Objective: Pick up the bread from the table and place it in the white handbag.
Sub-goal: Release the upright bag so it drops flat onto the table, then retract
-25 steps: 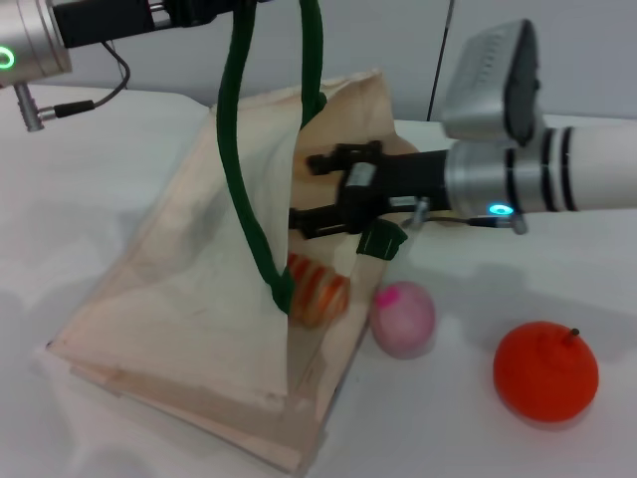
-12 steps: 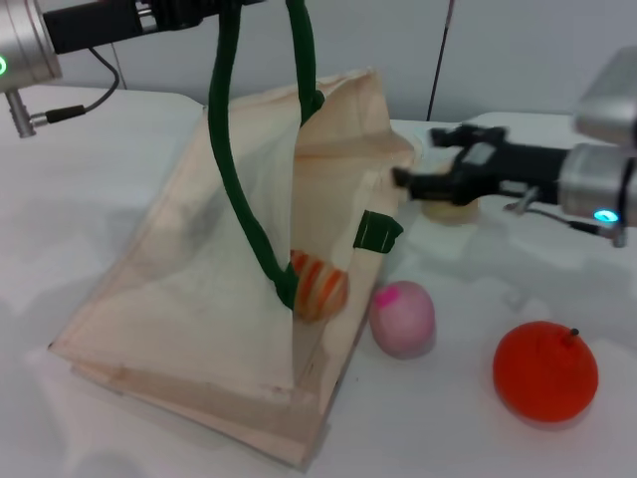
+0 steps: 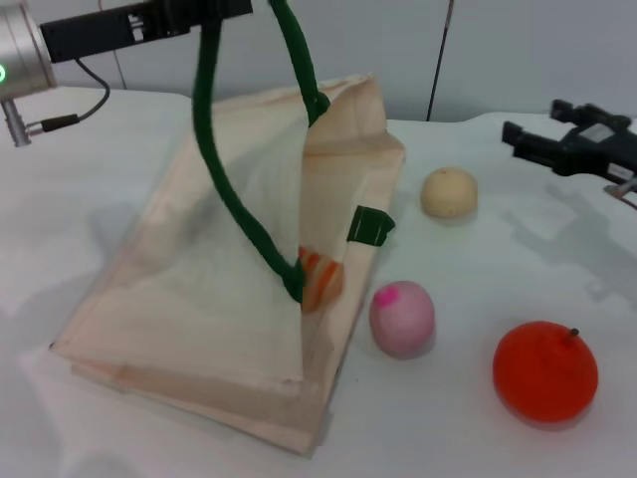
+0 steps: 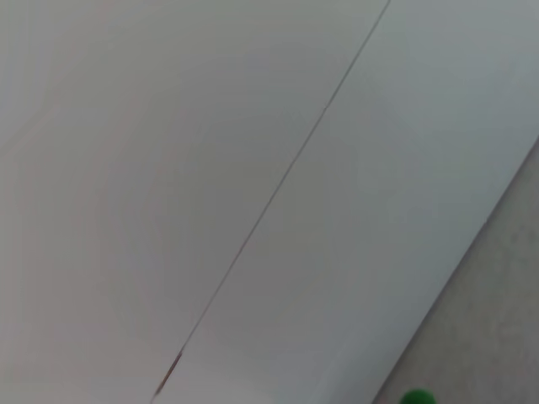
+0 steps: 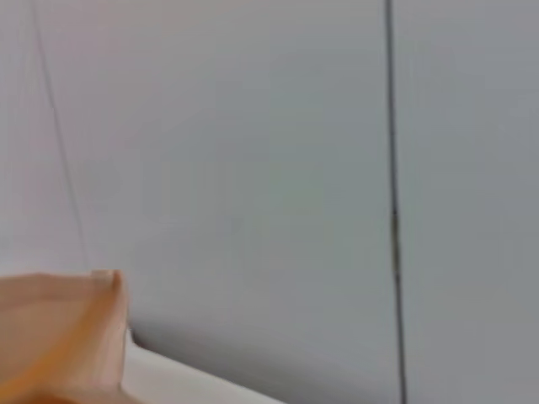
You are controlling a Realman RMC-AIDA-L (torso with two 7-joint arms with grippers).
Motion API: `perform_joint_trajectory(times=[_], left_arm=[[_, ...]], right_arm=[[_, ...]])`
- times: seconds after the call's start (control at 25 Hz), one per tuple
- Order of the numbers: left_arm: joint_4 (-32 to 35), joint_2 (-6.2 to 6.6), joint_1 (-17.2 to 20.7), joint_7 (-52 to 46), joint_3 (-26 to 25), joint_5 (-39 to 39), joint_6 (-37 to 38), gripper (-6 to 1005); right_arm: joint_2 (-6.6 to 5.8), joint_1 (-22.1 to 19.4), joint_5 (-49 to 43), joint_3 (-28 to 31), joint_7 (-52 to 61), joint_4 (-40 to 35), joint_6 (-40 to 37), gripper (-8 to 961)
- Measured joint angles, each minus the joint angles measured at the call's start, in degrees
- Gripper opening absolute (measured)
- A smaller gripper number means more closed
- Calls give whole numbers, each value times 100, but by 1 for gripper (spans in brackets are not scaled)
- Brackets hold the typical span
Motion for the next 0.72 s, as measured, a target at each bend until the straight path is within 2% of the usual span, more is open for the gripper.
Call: perform_joint_trajectory(times=[0.12,0.36,0.56,0.72], left_arm=[[-18,-7,1,20,5,123,-13,120],[-24,-8,-75,0,9,616,-101,329],[-28,37,-113,-92,7,1030,-153,548],[-35,13,-89,72,0,808,-165,712]], right_arm=[[-2,-28,77,6,-2,-14,-1,894],[12,-52,90,52,-4,35,-3,893],[15,-54,93,212,-6,42,16,894],[16,-94,96,335,-13,48,16,893]])
